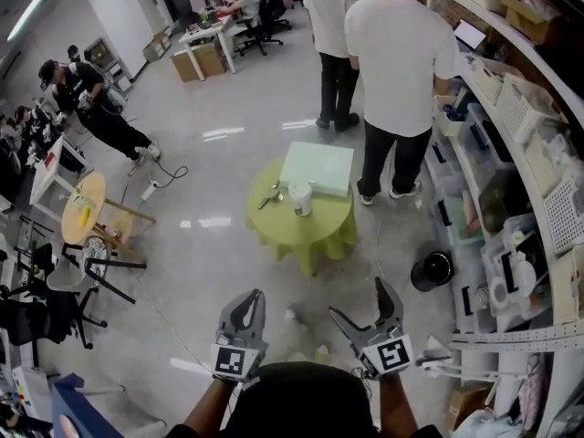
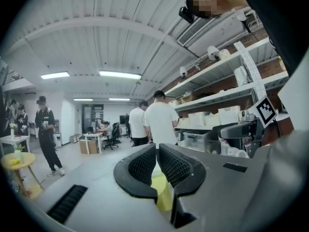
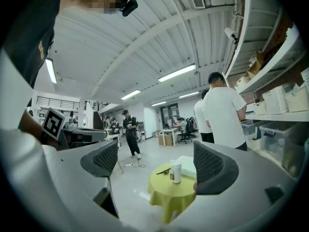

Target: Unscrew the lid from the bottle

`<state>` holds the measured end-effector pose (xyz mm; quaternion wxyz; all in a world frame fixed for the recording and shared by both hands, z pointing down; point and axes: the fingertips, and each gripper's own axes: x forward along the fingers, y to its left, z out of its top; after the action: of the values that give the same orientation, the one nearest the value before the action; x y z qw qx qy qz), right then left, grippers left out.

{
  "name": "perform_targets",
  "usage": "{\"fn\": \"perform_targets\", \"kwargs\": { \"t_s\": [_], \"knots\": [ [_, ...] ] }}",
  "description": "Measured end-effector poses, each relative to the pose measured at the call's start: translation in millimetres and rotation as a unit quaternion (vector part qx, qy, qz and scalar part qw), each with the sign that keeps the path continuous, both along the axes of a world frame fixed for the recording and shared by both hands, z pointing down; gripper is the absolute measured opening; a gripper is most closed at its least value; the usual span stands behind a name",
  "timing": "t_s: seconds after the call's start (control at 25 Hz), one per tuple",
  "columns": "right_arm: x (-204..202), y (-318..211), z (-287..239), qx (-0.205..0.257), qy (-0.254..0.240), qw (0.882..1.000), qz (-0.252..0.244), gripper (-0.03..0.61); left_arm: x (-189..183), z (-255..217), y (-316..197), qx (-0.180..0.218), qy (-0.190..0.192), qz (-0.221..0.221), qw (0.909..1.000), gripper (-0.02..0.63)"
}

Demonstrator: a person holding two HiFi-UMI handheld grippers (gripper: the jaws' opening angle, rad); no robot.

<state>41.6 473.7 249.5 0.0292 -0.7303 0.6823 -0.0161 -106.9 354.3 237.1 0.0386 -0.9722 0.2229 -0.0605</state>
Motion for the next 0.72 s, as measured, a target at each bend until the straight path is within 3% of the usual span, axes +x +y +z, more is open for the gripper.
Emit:
{"fn": "perform_targets", "kwargs": {
  "t_s": [0.44, 0.6, 0.72],
  "knots": [
    [31.7, -92.0, 24.9, -0.066, -0.024, 0.997, -0.015, 0.431, 54.3, 35.2, -86.7, 0.004, -0.007, 0.011, 0.9999, 0.018],
    [51.8, -142.7, 19.0, -0.099, -0.012, 0.995, -0.014, 0.428, 79.1, 34.4, -136.8, 0.001, 0.005, 0.020, 0.9998, 0.018],
    [68.3, -187.4, 11.4, -0.096, 0.011, 0.995, -0.017, 0.428, 94.3, 34.8, -178.3, -0.002, 0.007, 0.029, 0.9996, 0.018]
  ]
}}
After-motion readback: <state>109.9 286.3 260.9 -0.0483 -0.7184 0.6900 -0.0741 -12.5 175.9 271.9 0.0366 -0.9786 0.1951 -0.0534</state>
